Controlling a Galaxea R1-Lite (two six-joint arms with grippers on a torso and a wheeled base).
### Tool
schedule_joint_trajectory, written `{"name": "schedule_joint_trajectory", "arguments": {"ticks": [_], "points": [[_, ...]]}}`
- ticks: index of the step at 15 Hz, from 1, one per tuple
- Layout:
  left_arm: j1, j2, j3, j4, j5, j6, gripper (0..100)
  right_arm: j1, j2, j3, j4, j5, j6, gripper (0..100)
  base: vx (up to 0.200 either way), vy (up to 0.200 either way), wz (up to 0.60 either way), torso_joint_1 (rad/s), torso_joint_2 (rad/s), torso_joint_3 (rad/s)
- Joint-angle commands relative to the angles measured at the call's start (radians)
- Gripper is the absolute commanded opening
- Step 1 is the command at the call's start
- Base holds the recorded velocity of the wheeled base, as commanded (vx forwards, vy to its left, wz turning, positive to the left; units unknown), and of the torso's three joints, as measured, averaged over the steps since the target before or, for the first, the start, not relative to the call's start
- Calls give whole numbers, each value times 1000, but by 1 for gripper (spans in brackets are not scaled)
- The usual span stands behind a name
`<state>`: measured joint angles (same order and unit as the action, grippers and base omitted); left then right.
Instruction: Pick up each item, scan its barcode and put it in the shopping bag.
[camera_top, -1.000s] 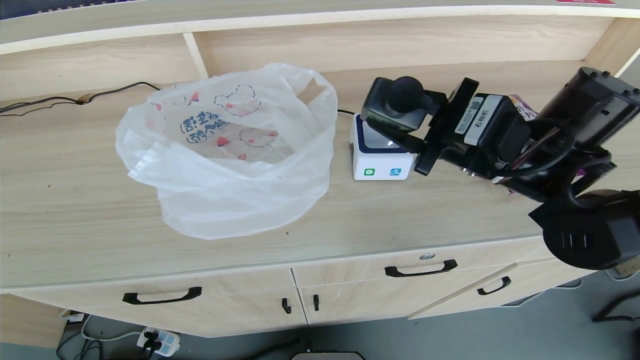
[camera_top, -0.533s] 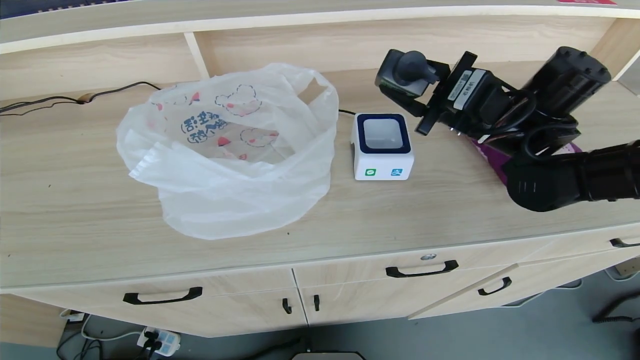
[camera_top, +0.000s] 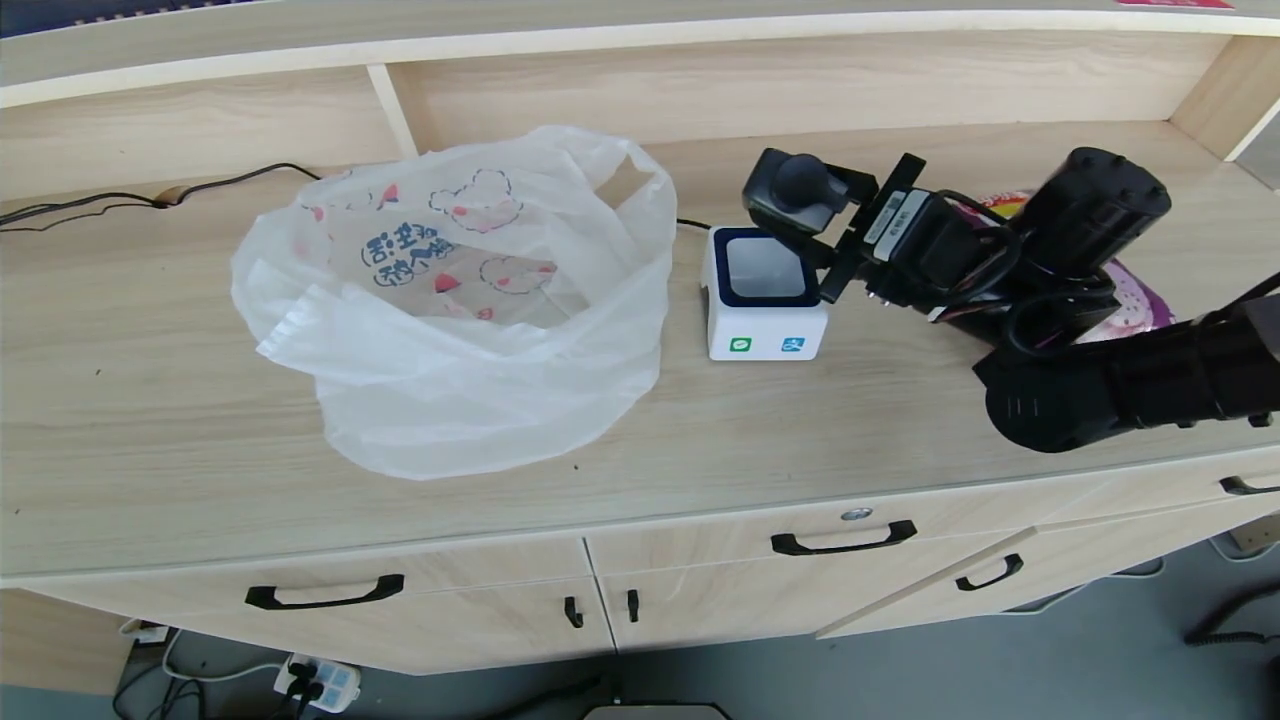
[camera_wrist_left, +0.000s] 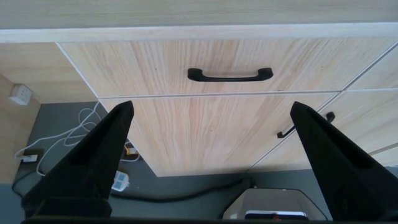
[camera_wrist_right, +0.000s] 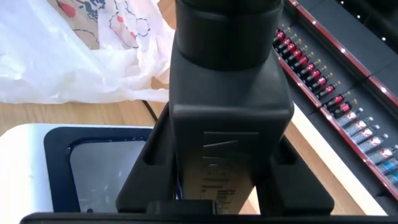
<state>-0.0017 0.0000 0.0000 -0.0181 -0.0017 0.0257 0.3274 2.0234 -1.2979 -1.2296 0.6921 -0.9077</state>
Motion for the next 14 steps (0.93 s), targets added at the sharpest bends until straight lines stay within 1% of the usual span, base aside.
{"name": "schedule_joint_trajectory", "arguments": {"ticks": [1,5,7,10,11,13,14], "points": [[0,2,0,0,0,0,100,18,-28,29,-2,-17,0,0,0,0,0,0,0,0],[-1,2,0,0,0,0,100,22,-58,92,-8,-23,3,0,0,0,0,0,0,0],[0,2,0,0,0,0,100,36,-101,147,-14,-29,42,0,0,0,0,0,0,0],[0,2,0,0,0,0,100,79,-200,249,-50,-137,142,0,0,0,0,0,0,0],[-1,2,0,0,0,0,100,134,-269,310,-56,-223,225,0,0,0,0,0,0,0],[0,2,0,0,0,0,100,255,-347,388,-57,-330,337,0,0,0,0,0,0,0],[0,2,0,0,0,0,100,320,-385,433,-61,-404,391,0,0,0,0,0,0,0]]}}
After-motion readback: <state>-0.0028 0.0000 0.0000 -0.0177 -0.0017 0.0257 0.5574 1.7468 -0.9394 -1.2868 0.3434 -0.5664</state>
